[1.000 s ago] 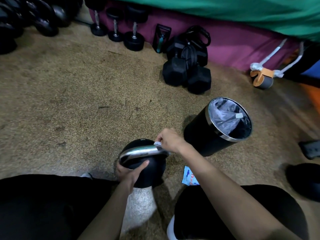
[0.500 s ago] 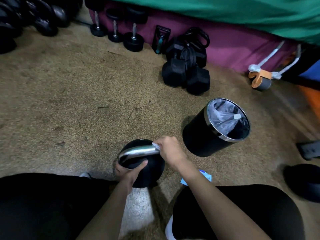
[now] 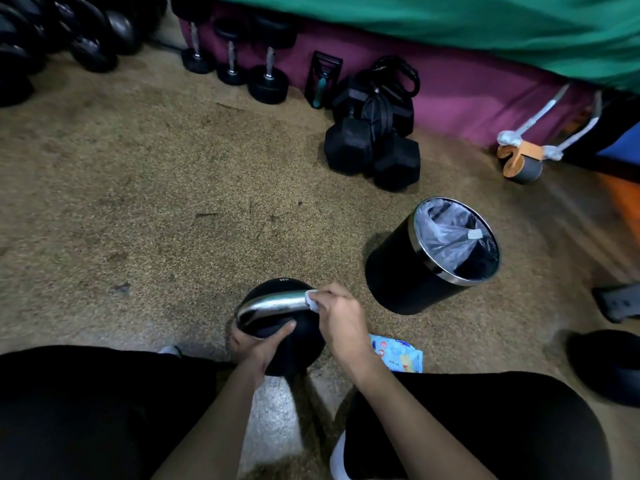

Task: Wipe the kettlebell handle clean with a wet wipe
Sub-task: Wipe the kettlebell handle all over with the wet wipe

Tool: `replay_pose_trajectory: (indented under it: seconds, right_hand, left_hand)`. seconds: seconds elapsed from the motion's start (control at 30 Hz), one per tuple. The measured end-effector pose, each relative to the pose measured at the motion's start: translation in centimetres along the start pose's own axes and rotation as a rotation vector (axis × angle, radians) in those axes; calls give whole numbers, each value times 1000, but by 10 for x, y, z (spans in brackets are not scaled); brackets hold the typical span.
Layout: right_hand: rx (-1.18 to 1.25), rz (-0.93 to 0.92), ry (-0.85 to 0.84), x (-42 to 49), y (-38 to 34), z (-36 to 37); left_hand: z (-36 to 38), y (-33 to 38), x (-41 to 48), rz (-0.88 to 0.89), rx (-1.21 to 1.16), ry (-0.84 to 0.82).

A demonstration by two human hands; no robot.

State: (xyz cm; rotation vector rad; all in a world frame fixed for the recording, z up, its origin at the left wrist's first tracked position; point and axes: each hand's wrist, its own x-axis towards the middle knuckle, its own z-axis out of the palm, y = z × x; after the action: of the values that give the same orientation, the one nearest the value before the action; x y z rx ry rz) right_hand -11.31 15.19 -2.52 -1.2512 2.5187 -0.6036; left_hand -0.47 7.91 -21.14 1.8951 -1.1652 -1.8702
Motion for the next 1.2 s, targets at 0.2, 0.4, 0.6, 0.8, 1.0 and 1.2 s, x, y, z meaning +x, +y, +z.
replay_pose_trajectory:
  seconds: [0.2,0.4,0.6,0.8,1.0,1.2]
  right_hand:
    - [59,18,123,-1,-2,0]
    - [135,-4,173,-20,8,11]
    - [124,-45,233,-13,2,17]
    - [123,-117,236,-18,12,23]
    - [67,-150,216,-24,18,32]
    - [200,-169,300,-20,10,26]
  left_hand:
    - [-1,2,-6,49,0,24]
    - [-2,10,-13,32,-13,41]
    - [-1,10,-13,8,27,56]
    - [-1,13,-18,25,17,39]
    - [1,6,-10,17,30,47]
    - [1,0,-2,5,35,23]
